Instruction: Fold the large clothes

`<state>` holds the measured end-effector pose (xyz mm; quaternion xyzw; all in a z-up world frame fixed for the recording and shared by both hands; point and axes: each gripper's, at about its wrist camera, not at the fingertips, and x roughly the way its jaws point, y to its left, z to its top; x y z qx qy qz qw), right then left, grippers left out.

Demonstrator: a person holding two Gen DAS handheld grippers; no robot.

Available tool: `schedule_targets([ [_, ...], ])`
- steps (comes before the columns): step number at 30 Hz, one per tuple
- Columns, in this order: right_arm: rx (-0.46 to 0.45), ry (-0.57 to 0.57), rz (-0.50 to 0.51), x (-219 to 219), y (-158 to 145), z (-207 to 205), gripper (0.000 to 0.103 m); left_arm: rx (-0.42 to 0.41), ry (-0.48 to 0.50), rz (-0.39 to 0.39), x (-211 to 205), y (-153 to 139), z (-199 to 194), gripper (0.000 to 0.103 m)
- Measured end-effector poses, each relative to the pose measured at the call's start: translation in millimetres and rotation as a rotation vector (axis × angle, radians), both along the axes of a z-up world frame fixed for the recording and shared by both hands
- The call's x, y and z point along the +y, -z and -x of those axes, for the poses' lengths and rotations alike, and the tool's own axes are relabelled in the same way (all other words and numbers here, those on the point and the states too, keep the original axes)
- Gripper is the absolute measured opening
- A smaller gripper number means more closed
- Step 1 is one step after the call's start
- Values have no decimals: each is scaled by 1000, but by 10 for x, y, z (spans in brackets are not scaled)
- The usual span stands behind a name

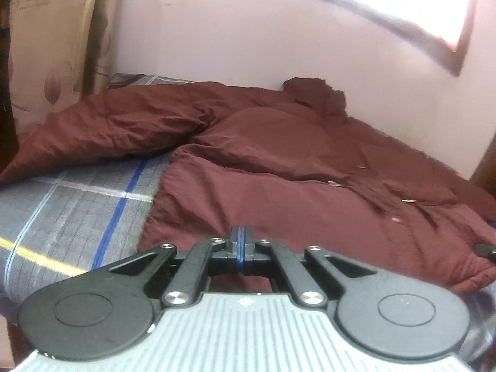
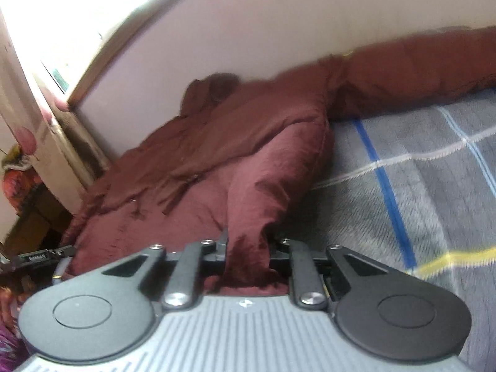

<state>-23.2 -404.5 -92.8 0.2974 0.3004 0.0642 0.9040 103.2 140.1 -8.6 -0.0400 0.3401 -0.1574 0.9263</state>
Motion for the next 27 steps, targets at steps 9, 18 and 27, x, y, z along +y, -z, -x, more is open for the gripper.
schedule_targets([
  [9,39,11,-59,74,64,416,15,-9,-87,21,294,-96,263,13],
  [18,73,8,-113,-21,179,153,45,18,-135,-58,559,205,-444,89],
  [27,-2,13,-12,-73,-32,342,12,90,-26,45,330,179,-91,11],
])
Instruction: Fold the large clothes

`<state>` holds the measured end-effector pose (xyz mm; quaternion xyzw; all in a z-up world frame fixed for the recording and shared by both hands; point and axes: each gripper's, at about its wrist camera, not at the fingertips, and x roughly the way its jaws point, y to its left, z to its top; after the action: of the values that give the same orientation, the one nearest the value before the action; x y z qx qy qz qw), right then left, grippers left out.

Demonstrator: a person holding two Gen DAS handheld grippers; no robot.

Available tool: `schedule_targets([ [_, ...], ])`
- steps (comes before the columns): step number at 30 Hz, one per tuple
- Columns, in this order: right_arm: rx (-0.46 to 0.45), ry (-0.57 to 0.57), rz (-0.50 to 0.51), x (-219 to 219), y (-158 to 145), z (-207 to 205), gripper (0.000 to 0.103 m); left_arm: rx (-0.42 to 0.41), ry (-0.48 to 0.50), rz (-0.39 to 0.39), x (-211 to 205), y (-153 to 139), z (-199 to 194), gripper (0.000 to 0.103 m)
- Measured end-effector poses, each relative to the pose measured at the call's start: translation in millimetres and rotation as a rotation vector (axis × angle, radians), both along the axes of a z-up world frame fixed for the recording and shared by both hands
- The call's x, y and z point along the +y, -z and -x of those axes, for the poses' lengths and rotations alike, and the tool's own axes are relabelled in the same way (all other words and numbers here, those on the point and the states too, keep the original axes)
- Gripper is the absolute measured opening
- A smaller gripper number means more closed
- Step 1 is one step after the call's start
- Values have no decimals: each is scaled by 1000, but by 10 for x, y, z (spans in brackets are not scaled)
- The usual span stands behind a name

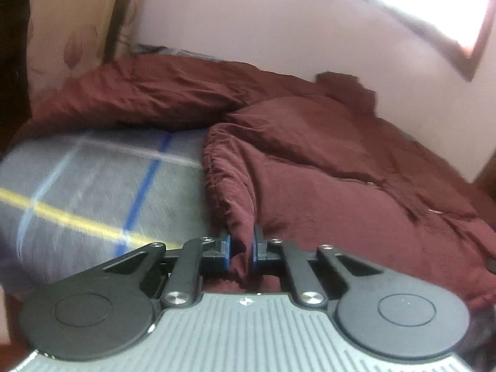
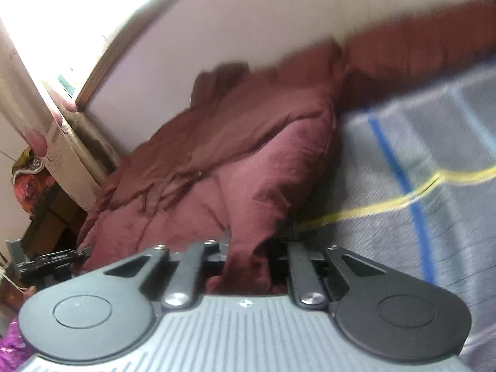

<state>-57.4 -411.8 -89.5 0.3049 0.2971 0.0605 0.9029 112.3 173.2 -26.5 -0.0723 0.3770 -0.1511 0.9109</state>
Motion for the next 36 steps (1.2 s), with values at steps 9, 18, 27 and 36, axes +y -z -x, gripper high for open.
schedule_targets([
  [9,85,116,-194,-490,152,265,40,-93,-56,-87,23,-83,373,72],
  [18,-76,555,-310,-1982,57,490,74,-238,-59,19,-356,-607,414,103],
  [27,-37,852,-443,-3408,481,113,74,-138,-102,110,-749,-443,196,103],
  [36,-35,915,-415,-3781,562,-401,65,-40,-160,70,-698,-233,-59,103],
])
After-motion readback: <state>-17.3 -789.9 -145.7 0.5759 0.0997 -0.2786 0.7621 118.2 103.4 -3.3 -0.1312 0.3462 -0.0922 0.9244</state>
